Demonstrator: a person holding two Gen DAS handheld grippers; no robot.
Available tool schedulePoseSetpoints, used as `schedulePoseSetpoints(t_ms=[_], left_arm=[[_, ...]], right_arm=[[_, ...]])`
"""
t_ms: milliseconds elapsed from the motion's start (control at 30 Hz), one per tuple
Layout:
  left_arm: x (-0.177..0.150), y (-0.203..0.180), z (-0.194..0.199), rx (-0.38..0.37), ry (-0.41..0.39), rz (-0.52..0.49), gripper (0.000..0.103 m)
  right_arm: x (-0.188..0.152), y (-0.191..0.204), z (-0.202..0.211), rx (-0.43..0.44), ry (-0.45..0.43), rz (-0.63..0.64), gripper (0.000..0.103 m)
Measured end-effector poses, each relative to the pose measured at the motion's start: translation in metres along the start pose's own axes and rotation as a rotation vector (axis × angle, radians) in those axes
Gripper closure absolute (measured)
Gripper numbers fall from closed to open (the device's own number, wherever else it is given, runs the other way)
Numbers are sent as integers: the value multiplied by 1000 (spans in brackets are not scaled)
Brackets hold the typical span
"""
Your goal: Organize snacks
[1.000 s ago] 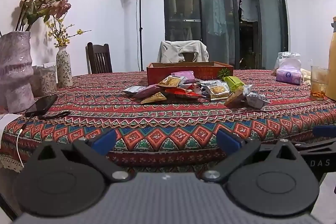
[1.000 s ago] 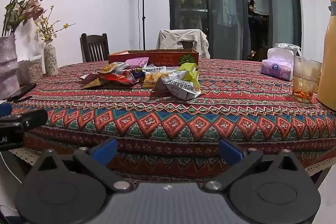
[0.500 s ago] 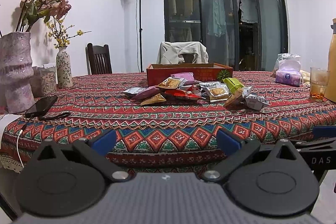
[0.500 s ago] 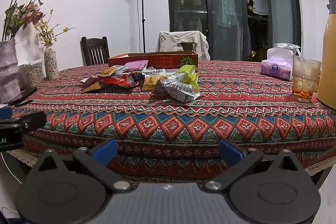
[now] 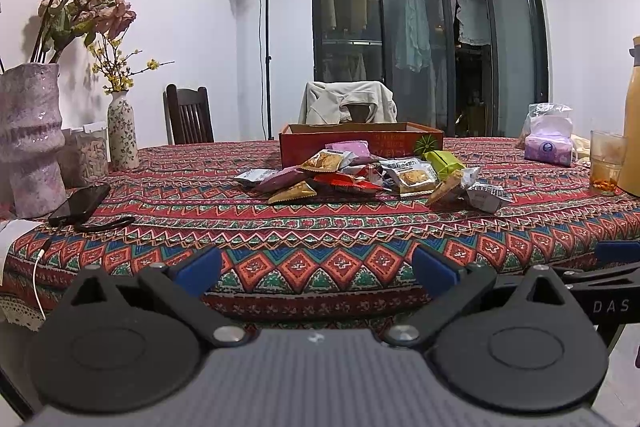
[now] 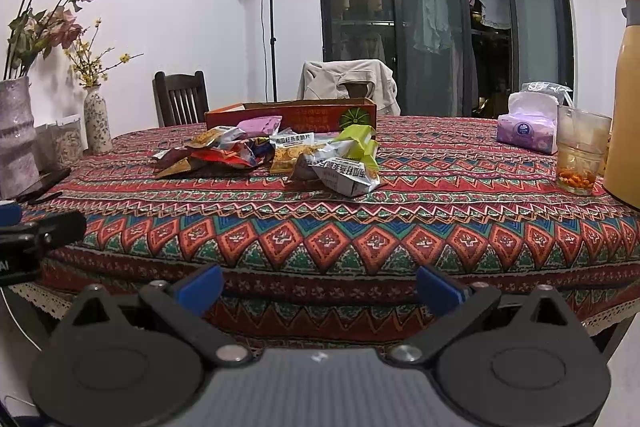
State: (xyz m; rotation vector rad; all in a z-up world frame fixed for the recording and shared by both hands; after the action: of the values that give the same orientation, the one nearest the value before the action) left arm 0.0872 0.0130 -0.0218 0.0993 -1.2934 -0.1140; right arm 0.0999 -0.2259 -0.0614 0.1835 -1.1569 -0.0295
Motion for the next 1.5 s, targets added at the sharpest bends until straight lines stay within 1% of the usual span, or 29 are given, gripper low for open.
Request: schedulePoseSetpoints(t_ms=[1500], left_arm=[[0, 1, 1, 0, 1, 1, 0]], right_arm=[[-2, -2, -1, -6, 4, 8, 0]])
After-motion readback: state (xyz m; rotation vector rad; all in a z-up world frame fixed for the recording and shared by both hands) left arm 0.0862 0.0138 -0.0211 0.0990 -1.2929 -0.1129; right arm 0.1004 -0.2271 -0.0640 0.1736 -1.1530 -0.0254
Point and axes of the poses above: each gripper's, at about its wrist camera, not at the fingertips, and z roughly against the way its jaws point, y to its left, x to its top, the point moved 9 cm from there along -z, roughly the way its jaws point, and after that the axes turned 6 degrees about -z, right-handed, at the moved point
